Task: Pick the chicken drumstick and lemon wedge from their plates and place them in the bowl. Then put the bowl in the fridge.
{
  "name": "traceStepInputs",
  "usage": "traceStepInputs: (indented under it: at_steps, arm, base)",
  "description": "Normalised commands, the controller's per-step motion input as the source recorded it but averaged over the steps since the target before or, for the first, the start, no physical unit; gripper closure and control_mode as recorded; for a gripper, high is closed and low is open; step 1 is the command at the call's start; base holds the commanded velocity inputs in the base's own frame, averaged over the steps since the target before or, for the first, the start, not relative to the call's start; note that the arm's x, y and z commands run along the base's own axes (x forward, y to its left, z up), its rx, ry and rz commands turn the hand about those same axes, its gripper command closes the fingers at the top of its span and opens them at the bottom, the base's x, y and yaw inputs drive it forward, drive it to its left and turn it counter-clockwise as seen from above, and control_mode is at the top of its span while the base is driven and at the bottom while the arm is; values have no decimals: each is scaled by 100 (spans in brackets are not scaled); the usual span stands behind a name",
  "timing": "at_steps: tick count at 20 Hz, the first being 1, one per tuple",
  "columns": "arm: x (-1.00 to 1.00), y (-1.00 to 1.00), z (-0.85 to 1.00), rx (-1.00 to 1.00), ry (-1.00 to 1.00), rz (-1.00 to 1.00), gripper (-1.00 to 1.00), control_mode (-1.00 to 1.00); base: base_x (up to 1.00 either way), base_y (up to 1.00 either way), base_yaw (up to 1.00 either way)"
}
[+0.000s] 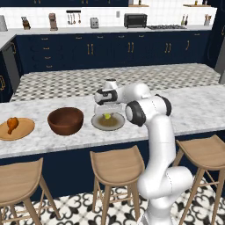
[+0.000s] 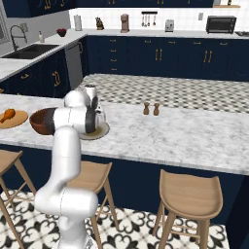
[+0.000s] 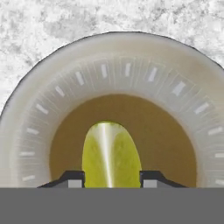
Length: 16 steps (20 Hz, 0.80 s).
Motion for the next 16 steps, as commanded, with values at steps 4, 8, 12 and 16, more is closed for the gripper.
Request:
traceStepInputs:
  at_steps: [4,8,12,16]
  arm:
    - [-14,39,88,0,-7,8,100,-100]
    - [-2,69,88,0,-2,4,100,-100]
    - [-35,86,52,0,-2,4,100,-100]
    - [-98,44,20,0,-6,1,100,-100]
  base:
    - [0,0,0]
    - [0,0,0]
    - [0,0,0]
    - [0,0,0]
